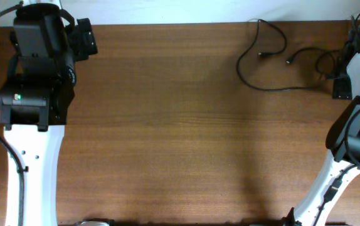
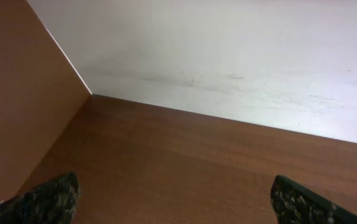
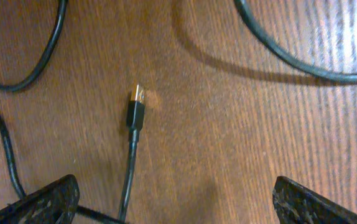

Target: Untangle cables

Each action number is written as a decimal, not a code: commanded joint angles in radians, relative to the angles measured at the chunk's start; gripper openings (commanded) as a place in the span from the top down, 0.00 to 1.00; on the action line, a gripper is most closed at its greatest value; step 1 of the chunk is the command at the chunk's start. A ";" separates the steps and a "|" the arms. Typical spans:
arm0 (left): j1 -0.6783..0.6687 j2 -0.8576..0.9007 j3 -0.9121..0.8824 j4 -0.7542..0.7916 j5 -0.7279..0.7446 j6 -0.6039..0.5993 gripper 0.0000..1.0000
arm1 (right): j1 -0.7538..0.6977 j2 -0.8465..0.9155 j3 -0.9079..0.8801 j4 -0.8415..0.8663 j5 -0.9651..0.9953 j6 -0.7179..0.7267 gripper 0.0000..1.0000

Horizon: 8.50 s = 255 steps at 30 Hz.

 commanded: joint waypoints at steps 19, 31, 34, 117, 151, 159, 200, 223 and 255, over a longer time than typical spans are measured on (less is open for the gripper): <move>0.003 0.007 0.002 -0.002 0.004 0.016 0.01 | 0.076 0.034 0.003 0.053 0.085 -0.158 0.01; 0.003 0.007 0.002 0.000 0.004 0.016 0.01 | 0.080 0.079 0.004 0.053 -0.024 -0.175 0.96; 0.002 0.007 0.002 0.000 0.004 0.016 0.01 | 0.119 0.009 0.005 0.103 -0.030 -0.291 0.96; 0.003 0.069 0.002 0.018 0.030 0.016 0.01 | 0.361 0.204 0.023 0.393 -0.569 -1.429 0.96; 0.002 0.069 0.002 -0.013 0.030 0.016 0.01 | 0.134 0.092 0.142 0.290 0.177 -0.465 0.96; 0.002 0.069 0.002 -0.037 0.031 0.016 0.01 | 0.134 0.168 0.141 0.310 0.149 -0.426 0.96; -0.013 0.069 0.002 -0.072 0.050 -0.011 0.01 | 0.126 0.410 0.380 0.444 0.095 -0.671 0.96; -0.013 0.071 0.002 -0.071 0.082 -0.011 0.01 | 0.063 0.071 0.417 0.031 0.097 -0.792 0.96; -0.009 -0.040 0.129 0.074 -0.035 -0.006 0.01 | 0.194 -1.040 -0.421 0.397 -0.631 -1.616 0.01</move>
